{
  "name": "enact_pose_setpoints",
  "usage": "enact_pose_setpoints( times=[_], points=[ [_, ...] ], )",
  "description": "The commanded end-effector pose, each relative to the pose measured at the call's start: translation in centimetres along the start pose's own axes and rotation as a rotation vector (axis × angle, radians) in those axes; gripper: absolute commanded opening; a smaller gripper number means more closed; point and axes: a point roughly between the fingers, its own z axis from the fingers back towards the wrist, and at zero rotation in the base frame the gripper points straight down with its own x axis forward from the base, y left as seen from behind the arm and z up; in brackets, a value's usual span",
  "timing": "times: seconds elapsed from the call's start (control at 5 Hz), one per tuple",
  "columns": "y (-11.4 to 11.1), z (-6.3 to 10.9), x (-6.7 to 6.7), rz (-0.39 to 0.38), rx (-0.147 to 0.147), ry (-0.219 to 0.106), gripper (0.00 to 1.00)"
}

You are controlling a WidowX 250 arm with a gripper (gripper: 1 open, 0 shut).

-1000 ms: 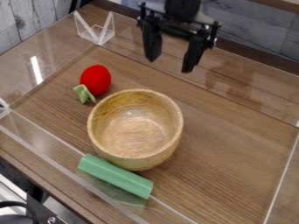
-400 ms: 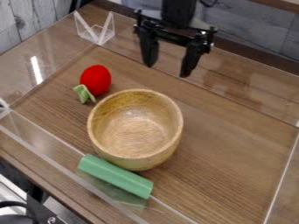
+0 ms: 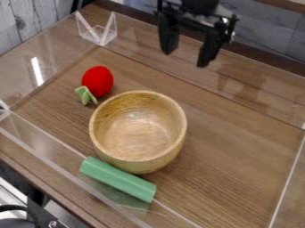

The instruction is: Move the red fruit to the right

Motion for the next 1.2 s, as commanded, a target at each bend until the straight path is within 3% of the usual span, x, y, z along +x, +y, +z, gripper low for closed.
enact_pose_setpoints(
  times=[0.0, 0.4, 0.6, 1.0],
  points=[
    [1.3, 1.0, 0.7, -0.025, 0.014, -0.038, 1.0],
    [-0.1, 1.2, 0.3, 0.102, -0.012, -0.001, 1.0],
    [1.0, 0.8, 0.1, 0.187, -0.016, 0.027, 1.0],
    [3.4, 1.0, -1.1, 0.168, 0.001, 0.02, 1.0]
  ],
)
